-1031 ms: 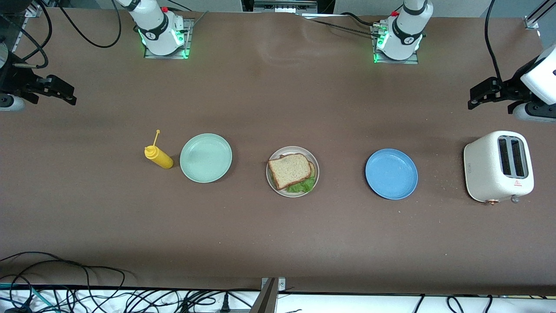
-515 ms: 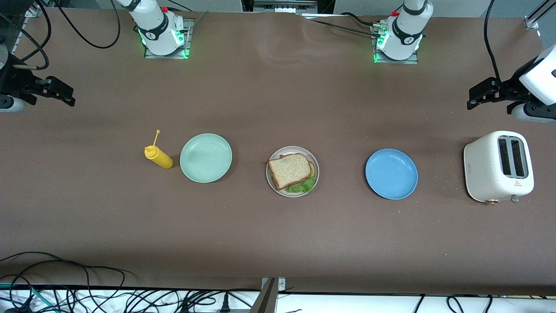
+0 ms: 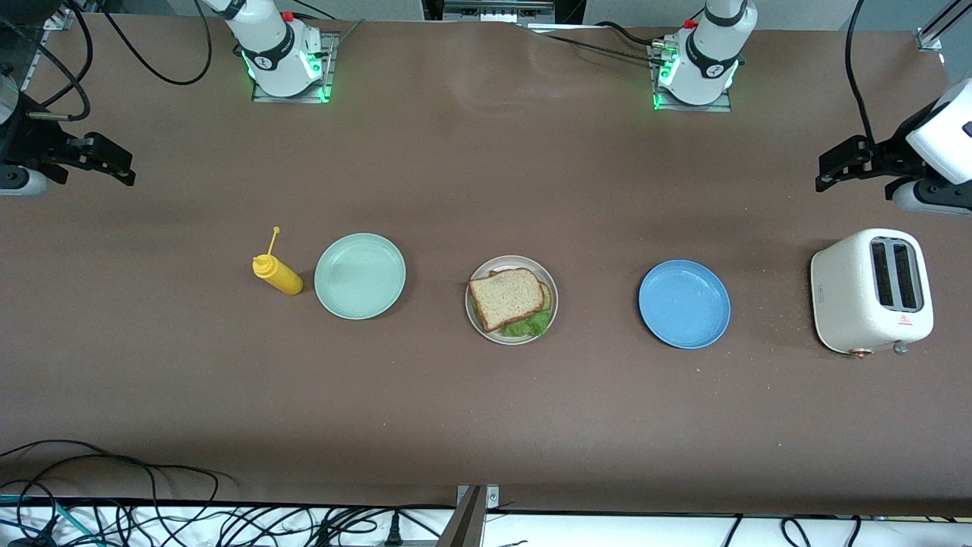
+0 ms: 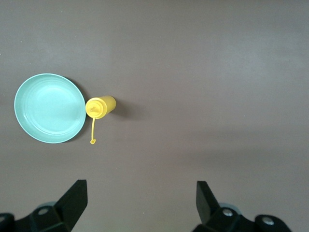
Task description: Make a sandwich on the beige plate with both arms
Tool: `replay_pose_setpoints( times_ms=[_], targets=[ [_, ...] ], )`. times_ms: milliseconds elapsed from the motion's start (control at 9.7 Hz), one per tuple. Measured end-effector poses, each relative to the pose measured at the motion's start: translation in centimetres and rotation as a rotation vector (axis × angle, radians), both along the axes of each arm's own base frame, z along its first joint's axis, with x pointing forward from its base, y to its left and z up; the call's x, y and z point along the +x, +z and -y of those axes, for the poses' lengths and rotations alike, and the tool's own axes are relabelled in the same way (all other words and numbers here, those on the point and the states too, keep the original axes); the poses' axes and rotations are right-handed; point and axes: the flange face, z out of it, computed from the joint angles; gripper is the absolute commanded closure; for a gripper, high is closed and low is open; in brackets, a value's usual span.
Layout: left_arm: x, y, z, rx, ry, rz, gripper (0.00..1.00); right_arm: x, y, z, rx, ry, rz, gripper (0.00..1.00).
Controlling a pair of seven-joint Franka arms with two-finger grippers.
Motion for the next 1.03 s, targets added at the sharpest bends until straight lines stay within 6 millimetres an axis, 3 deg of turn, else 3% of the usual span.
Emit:
replay_pose_setpoints(
  times_ms=[1031],
  targets=[
    [0.17, -0.34, 0.10, 0.000, -0.002, -0.006, 0.00, 0.14, 0.27, -0.52, 0.020, 0.004, 0.015, 0.00]
  ],
)
